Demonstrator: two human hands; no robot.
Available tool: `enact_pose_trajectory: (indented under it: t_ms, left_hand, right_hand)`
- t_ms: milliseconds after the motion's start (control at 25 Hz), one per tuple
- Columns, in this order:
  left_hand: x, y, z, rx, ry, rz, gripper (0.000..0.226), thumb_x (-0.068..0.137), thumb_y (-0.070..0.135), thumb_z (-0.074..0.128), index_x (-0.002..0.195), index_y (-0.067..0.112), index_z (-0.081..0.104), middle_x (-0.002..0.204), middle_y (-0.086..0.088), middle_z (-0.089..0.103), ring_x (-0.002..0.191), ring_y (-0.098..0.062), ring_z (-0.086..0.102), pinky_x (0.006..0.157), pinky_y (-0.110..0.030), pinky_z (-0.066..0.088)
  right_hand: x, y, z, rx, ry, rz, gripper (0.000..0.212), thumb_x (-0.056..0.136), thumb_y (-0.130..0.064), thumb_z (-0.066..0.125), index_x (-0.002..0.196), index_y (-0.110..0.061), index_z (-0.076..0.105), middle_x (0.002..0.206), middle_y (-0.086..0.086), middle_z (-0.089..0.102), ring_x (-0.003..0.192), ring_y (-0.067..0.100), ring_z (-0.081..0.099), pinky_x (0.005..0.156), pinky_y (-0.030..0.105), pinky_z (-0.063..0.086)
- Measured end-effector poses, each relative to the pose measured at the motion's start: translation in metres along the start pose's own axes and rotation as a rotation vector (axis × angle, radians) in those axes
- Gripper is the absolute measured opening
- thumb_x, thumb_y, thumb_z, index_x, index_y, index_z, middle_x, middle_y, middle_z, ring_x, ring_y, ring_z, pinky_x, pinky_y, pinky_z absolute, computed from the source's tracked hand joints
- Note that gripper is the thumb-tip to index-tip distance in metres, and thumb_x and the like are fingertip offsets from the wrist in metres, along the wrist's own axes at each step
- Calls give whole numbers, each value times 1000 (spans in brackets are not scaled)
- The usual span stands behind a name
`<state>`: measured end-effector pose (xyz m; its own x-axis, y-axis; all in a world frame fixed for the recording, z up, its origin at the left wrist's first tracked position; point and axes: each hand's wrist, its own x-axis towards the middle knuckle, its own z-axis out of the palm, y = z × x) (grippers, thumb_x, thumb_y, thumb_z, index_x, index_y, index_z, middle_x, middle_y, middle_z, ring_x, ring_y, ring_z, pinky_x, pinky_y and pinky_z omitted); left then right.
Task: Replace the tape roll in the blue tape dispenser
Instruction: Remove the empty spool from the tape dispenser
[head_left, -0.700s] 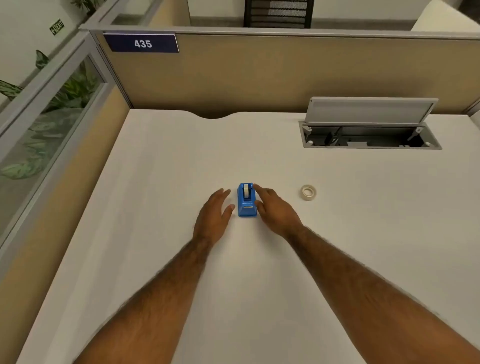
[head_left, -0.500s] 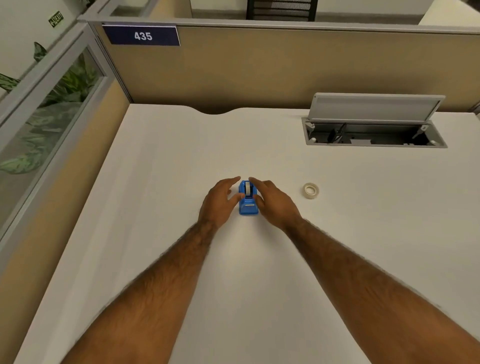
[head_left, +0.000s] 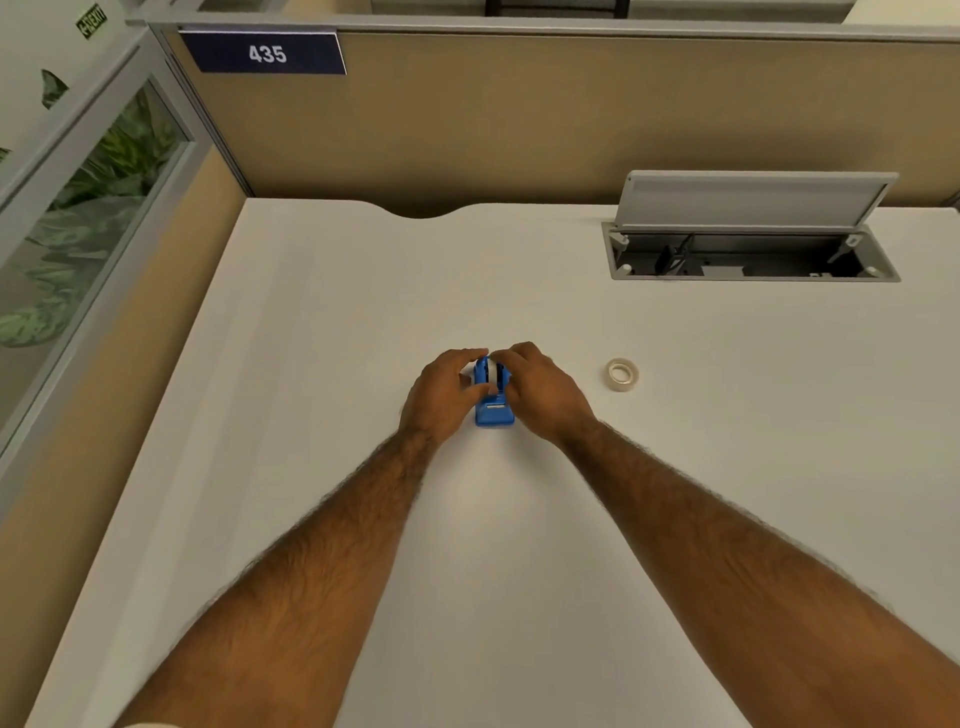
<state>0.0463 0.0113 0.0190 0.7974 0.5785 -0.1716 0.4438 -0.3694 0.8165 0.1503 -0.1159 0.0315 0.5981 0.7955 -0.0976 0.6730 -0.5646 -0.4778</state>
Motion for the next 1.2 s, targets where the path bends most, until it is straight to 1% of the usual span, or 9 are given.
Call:
enact_pose_trajectory:
  t_ms: [80, 240, 360, 480, 640, 800, 960, 1120, 1200]
  left_hand:
    - [2, 1, 1, -2, -12, 8, 54, 81, 27, 79, 131, 27, 60, 129, 7, 63, 101, -12, 67, 94, -39, 55]
    - [3, 0, 4, 26, -10, 21, 54, 81, 28, 79, 131, 27, 60, 125, 9, 63, 94, -7, 66, 91, -36, 56]
    - [5, 1, 4, 59, -35, 43, 52, 81, 28, 79, 129, 27, 60, 125, 9, 62, 97, -9, 65, 91, -36, 55]
    - [7, 2, 3, 72, -52, 52, 50, 81, 27, 79, 128, 24, 62, 124, 6, 62, 103, -14, 64, 93, -37, 54]
    - [8, 5, 3, 82, -32, 54, 43, 85, 23, 75, 126, 22, 63, 124, 2, 63, 99, -15, 65, 93, -39, 55]
    - [9, 7, 2, 72, -33, 45, 42, 85, 23, 75, 125, 22, 64, 123, 4, 64, 96, -14, 67, 93, -40, 55]
    - [9, 8, 2, 41, -29, 25, 40, 85, 23, 75, 124, 24, 64, 123, 6, 65, 97, -14, 67, 94, -42, 55]
    - [5, 9, 1, -1, -10, 25, 43, 86, 21, 74, 127, 24, 63, 127, 6, 64, 108, -14, 64, 98, -42, 53]
    - [5, 13, 0, -7, 7, 40, 44, 87, 19, 73, 129, 23, 62, 131, 5, 63, 116, -16, 59, 102, -42, 49]
  right_hand:
    - [1, 0, -1, 5, -5, 10, 45, 96, -11, 46, 140, -19, 51, 137, 8, 54, 111, 27, 59, 89, 36, 53]
    - [0, -1, 0, 45, 0, 13, 43, 98, -12, 46, 141, -18, 52, 132, 9, 57, 106, 27, 61, 86, 33, 50]
    - [-1, -3, 0, 60, 0, 21, 41, 98, -13, 48, 138, -17, 54, 127, 9, 58, 102, 27, 62, 85, 34, 52]
    - [2, -4, -2, 68, -5, 35, 39, 97, -14, 51, 136, -16, 56, 126, 9, 59, 103, 27, 62, 86, 33, 51]
    - [3, -5, -4, 103, -4, 66, 38, 98, -18, 53, 136, -16, 57, 128, 8, 61, 108, 26, 61, 90, 32, 48]
    - [4, -6, -4, 126, -5, 84, 37, 98, -18, 52, 134, -17, 59, 125, 8, 62, 106, 26, 61, 89, 32, 49]
    - [7, -5, -2, 281, 22, 153, 34, 98, -14, 51, 130, -16, 63, 126, 10, 63, 106, 24, 62, 86, 26, 45]
    - [9, -5, 0, 387, 57, 236, 34, 99, -15, 52, 131, -13, 62, 134, 9, 61, 119, 24, 58, 95, 27, 42]
    - [9, -5, -2, 420, 99, 237, 31, 100, -18, 51, 128, -12, 64, 131, 8, 63, 117, 23, 59, 96, 28, 43]
